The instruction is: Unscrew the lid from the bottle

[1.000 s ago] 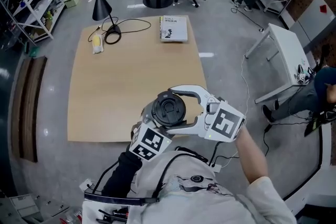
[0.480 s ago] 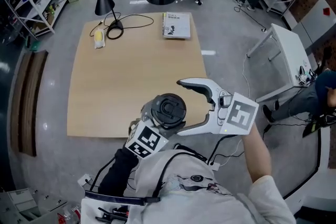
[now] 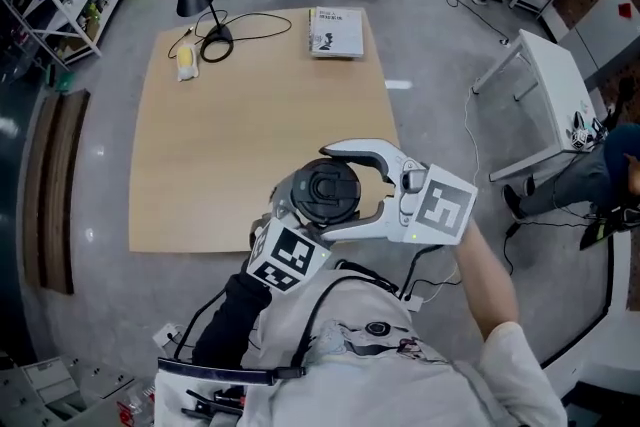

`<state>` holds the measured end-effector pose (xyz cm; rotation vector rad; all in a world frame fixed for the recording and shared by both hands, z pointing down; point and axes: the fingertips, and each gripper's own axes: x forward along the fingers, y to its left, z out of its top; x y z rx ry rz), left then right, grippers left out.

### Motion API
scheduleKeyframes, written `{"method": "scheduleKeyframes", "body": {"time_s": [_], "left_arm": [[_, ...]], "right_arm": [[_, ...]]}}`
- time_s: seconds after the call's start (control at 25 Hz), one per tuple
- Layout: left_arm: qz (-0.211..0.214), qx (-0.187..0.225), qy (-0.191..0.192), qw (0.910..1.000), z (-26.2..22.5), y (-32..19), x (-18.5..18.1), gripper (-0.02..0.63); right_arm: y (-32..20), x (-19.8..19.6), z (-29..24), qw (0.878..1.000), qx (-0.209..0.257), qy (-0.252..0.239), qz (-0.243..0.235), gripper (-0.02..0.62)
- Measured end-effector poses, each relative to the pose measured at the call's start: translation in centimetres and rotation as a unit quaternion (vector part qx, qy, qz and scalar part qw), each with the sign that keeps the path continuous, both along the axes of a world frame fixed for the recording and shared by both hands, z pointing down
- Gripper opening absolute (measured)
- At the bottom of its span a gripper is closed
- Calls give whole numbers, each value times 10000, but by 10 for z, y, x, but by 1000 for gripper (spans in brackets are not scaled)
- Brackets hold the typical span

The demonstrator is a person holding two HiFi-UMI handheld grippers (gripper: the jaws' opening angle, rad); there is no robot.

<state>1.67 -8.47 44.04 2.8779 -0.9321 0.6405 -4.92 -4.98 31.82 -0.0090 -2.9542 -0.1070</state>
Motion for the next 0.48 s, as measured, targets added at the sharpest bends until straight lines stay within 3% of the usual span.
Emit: {"method": "scheduleKeyframes", "body": {"time_s": [0.08,0.16,0.24,0.32,0.4,0.48], "left_arm": [[735,-2,90,9973,-4,16,12,414],[1534,-79,323,9876,-9,38,25,414],[1975,-175,531,9787,-14,54,33,414],[1991,-223,569,9781,-15,55,33,414],[1756,-214,523,9828,-13,48,28,414],[1400,-184,464,9889,-10,37,21,414]], "right_arm": [[15,8,-1,9952,154,143,-952,446],[31,18,3,9778,376,520,-1996,448],[43,22,3,9662,192,733,-2464,448],[43,22,4,9668,50,900,-2390,449],[37,20,6,9748,105,993,-1997,451],[27,20,4,9853,186,944,-1414,516]]}}
